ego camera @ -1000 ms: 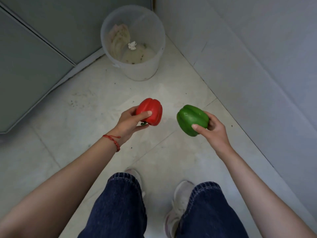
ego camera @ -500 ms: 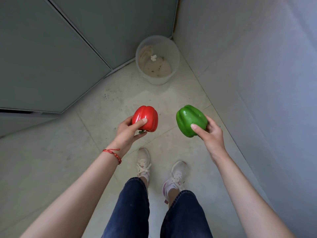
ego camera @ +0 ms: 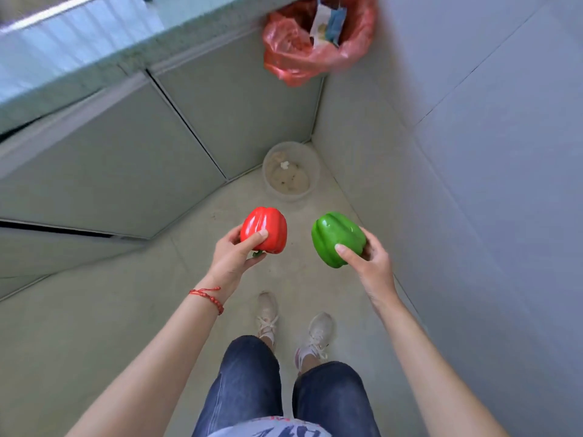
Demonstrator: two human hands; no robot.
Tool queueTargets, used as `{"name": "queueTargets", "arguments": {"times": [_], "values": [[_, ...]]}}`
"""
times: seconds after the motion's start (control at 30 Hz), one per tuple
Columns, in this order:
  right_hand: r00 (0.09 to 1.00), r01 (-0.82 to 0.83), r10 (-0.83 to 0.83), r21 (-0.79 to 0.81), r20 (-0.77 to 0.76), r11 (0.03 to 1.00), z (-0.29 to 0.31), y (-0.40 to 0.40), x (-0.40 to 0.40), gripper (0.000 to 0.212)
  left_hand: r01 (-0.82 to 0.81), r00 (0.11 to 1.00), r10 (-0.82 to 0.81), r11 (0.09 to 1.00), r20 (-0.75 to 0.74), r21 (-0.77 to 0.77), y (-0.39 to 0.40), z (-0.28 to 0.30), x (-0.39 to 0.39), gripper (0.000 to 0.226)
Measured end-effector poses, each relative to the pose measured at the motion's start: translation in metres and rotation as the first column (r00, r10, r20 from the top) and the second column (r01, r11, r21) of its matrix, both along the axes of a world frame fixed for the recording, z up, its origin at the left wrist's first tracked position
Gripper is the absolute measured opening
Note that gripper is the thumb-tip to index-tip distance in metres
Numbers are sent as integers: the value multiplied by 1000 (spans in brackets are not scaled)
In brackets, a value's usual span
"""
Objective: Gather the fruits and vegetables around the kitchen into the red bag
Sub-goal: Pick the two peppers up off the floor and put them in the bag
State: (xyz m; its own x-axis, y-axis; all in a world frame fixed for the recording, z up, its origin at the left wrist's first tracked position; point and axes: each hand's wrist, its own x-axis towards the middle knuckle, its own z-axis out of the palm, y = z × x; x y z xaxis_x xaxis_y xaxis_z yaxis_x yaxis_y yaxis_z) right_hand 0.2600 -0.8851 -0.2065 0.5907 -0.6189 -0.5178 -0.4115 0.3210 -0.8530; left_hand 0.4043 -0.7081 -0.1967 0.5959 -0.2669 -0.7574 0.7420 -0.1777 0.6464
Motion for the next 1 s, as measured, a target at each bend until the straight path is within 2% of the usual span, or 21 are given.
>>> {"name": "queueTargets", "arguments": {"times": [0.23,0.43,0.63,0.83,1.0], "values": [[996,5,4,-93,89,996,83,19,7,54,-12,991,17,999,134,-38,24,79,2,41],[982,-41,64,-130,178,991,142,42,18,61,-27,967,36,999,252,-39,48,130,0,63],[958,-113,150,-160,244,981,179,53,33,69,-84,936,99,995,337,-60,69,165,1,49],[915,-270,308,-172,260,947,195,40,67,57,-261,892,268,963,364,-71,76,179,-4,48],[817,-483,519,-191,252,854,201,27,101,46,-484,797,481,870,365,-91,75,181,-21,58]]}}
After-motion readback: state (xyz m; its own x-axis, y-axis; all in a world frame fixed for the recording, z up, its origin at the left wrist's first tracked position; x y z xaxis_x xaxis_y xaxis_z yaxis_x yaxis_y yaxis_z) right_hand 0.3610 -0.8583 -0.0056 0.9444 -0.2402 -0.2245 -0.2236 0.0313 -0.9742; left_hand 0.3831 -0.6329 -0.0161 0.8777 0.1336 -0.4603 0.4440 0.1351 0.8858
